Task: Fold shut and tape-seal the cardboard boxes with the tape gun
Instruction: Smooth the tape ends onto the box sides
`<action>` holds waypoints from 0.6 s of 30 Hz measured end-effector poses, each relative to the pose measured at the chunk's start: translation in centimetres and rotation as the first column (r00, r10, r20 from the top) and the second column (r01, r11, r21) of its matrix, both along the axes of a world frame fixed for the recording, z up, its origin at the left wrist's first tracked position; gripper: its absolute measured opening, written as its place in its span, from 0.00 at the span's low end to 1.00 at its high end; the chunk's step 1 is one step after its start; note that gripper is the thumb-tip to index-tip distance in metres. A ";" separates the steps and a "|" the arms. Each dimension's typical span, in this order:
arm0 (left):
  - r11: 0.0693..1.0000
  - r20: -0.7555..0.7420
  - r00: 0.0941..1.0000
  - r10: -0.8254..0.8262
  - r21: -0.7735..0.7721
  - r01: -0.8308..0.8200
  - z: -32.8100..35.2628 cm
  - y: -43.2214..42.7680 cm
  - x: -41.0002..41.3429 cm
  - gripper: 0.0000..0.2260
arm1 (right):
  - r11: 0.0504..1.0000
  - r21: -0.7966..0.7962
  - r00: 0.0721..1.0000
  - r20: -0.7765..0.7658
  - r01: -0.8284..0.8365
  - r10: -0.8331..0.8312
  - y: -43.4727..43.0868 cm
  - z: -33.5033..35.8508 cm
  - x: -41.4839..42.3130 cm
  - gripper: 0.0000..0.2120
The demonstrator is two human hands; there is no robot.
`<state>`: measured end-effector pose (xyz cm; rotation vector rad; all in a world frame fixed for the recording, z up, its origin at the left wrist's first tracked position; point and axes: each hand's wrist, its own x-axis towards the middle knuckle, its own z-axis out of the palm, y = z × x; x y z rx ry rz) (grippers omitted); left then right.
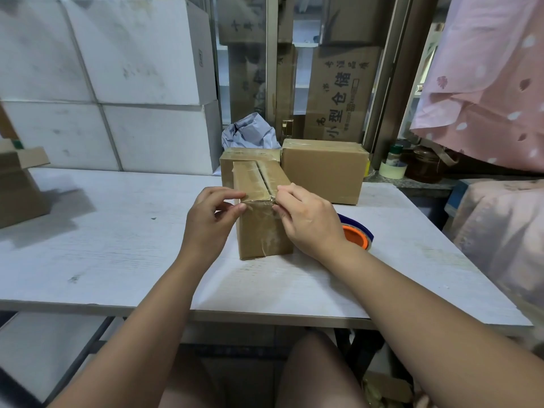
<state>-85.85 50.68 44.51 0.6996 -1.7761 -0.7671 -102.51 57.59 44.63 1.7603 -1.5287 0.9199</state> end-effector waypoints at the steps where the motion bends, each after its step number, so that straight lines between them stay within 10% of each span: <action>1: 1.000 0.003 1.000 0.006 -0.009 -0.006 0.0 0.0 -0.1 0.09 | 1.000 0.003 1.000 0.011 -0.005 0.005 0.0 0.0 0.0 0.12; 18: 0.996 0.133 0.987 -0.092 0.006 0.092 0.0 -0.7 -0.4 0.13 | 0.996 0.076 0.992 0.119 0.034 -0.043 0.4 0.1 0.4 0.12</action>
